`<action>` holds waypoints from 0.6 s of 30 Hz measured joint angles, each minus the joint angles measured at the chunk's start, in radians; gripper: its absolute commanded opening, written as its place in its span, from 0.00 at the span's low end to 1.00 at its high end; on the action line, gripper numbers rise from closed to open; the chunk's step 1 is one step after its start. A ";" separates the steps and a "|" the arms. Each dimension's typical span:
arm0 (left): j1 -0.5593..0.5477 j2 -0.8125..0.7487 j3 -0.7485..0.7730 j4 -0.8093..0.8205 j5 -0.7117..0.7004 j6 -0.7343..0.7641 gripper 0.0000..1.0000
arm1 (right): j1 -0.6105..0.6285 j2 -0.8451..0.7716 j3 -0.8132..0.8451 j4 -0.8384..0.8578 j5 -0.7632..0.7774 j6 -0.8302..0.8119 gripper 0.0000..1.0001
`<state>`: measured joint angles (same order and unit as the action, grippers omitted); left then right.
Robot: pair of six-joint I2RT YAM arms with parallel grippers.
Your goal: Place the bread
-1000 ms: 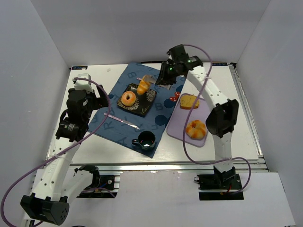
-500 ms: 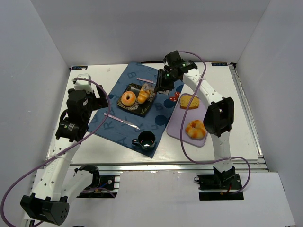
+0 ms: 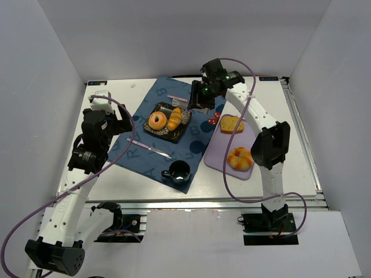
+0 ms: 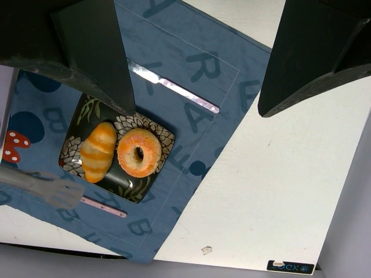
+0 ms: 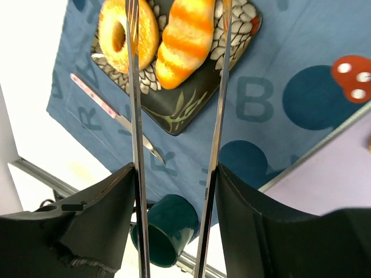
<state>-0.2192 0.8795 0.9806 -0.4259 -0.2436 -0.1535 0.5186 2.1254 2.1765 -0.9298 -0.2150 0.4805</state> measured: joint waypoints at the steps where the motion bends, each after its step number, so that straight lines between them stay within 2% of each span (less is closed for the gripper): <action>1: 0.000 -0.002 0.000 0.000 0.000 0.000 0.98 | -0.001 -0.015 -0.001 -0.003 0.011 0.002 0.61; 9: 0.000 -0.024 0.000 0.001 0.000 -0.001 0.98 | -0.074 -0.308 -0.175 0.028 0.108 0.030 0.60; 18: 0.000 -0.035 0.000 0.008 0.001 -0.004 0.98 | -0.354 -0.505 -0.377 0.068 0.166 -0.043 0.60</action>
<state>-0.2192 0.8440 0.9802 -0.4183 -0.2424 -0.1577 0.1650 1.6203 1.7996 -0.8619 -0.0486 0.4370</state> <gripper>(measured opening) 0.983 0.602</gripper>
